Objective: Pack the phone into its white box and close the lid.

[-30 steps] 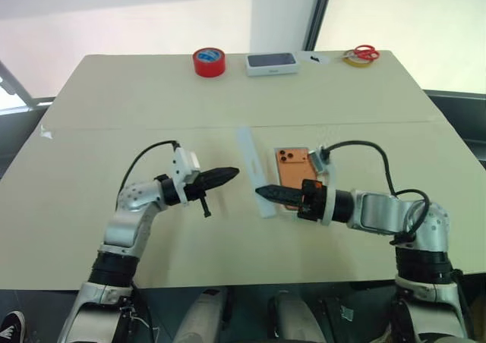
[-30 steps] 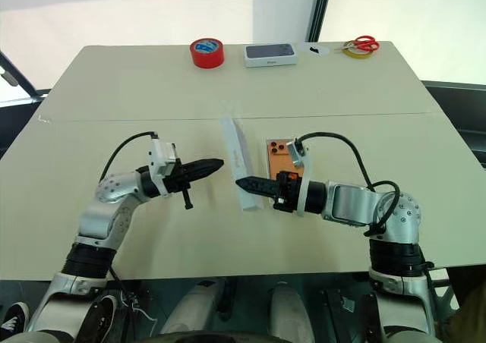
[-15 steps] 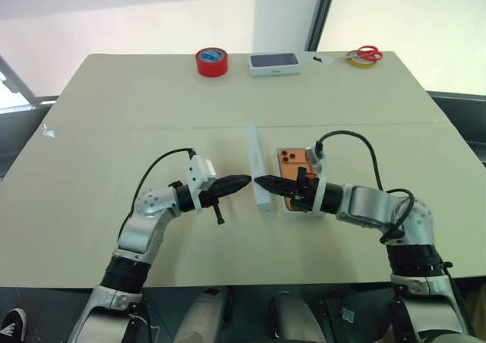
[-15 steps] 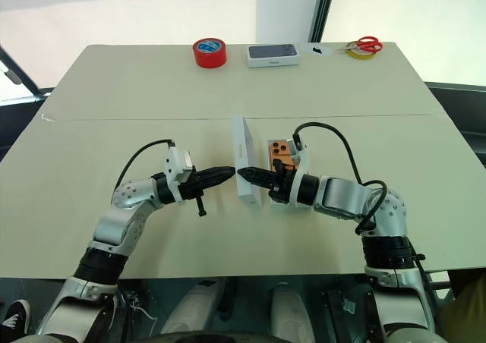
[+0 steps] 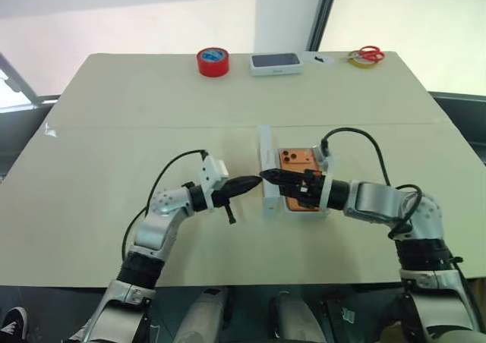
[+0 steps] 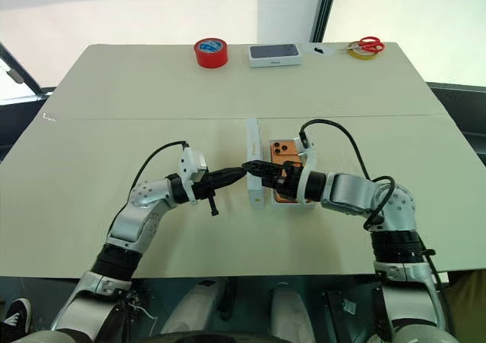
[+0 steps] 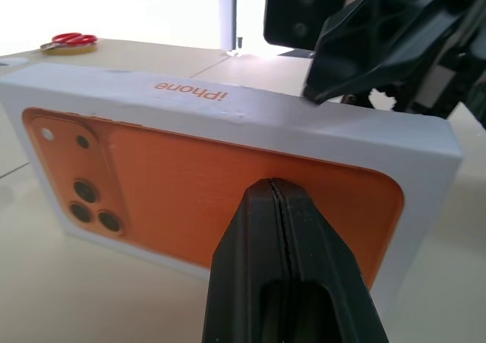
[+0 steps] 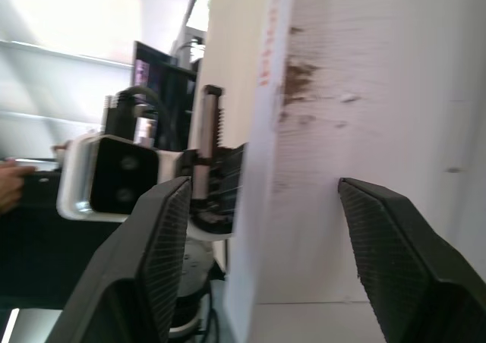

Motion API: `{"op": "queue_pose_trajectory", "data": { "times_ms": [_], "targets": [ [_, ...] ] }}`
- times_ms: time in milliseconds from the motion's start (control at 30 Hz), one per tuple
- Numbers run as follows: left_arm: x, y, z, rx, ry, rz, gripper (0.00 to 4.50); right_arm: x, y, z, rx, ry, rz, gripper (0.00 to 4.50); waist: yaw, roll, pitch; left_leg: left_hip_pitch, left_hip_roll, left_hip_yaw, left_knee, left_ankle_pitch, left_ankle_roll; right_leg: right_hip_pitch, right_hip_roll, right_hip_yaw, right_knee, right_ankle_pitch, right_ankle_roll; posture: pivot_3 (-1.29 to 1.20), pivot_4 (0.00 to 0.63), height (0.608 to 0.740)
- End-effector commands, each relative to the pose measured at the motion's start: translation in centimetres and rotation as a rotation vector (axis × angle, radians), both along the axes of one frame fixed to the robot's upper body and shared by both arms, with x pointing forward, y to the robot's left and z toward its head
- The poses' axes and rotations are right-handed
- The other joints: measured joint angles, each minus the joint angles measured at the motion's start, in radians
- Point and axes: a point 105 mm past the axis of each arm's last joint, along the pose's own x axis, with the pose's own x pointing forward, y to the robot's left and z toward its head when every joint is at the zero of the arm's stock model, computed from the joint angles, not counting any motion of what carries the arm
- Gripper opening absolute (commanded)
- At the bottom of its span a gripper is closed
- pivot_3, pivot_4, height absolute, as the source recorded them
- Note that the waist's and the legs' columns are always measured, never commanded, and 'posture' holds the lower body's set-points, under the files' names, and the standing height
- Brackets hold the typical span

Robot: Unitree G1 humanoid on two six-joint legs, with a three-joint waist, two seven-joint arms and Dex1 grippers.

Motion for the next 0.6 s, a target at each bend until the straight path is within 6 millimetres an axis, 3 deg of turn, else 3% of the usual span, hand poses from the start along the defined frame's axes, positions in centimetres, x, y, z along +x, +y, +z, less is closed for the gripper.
{"op": "queue_pose_trajectory", "data": {
  "times_ms": [33, 233, 400, 533, 600],
  "targets": [
    [0.1, -1.0, 1.0, -0.017, -0.042, -0.025, 0.00, -0.1, -3.1, 1.2, -0.047, -0.059, -0.052, 2.92, -0.001, 0.000, 0.000, 0.000, 0.000, 0.000, 0.000, 0.000, 0.000, 0.000, 0.000, 0.000, 0.000, 0.000, 0.000, 0.00, 0.150, 0.736],
    [0.5, -2.0, 1.0, -0.022, -0.037, -0.046, 0.00, 0.1, -7.8, 3.6, -0.217, -0.190, -0.113, 2.92, -0.011, 0.000, 0.000, -0.001, 0.000, 0.000, 0.001, 0.000, 0.001, 0.004, 0.000, 0.000, 0.000, 0.000, 0.000, 0.00, 0.150, 0.736],
    [0.6, -1.2, 0.8, 0.005, -0.045, -0.050, 0.00, 1.6, -8.2, 5.6, -0.343, -0.414, -0.167, 2.92, -0.010, 0.000, 0.000, -0.001, 0.001, 0.000, 0.001, 0.000, 0.001, 0.004, 0.000, -0.001, 0.000, 0.000, 0.000, 0.00, 0.150, 0.736],
    [1.3, 0.7, 0.6, 0.046, -0.045, -0.010, 0.00, 3.0, -8.2, 4.7, -0.571, -0.603, -0.186, 1.68, -0.007, 0.000, 0.000, -0.001, 0.000, 0.000, 0.001, 0.000, 0.001, 0.000, 0.000, -0.001, 0.000, 0.000, 0.001, 0.00, 0.150, 0.736],
    [1.7, 1.4, 0.2, 0.085, -0.032, 0.011, 0.00, 3.9, -8.6, 4.0, -0.705, -0.687, -0.202, 0.63, -0.006, 0.000, 0.000, -0.001, 0.000, 0.000, 0.001, 0.000, 0.001, -0.001, 0.000, -0.001, 0.000, 0.000, 0.001, 0.00, 0.150, 0.736]
  ]
}}
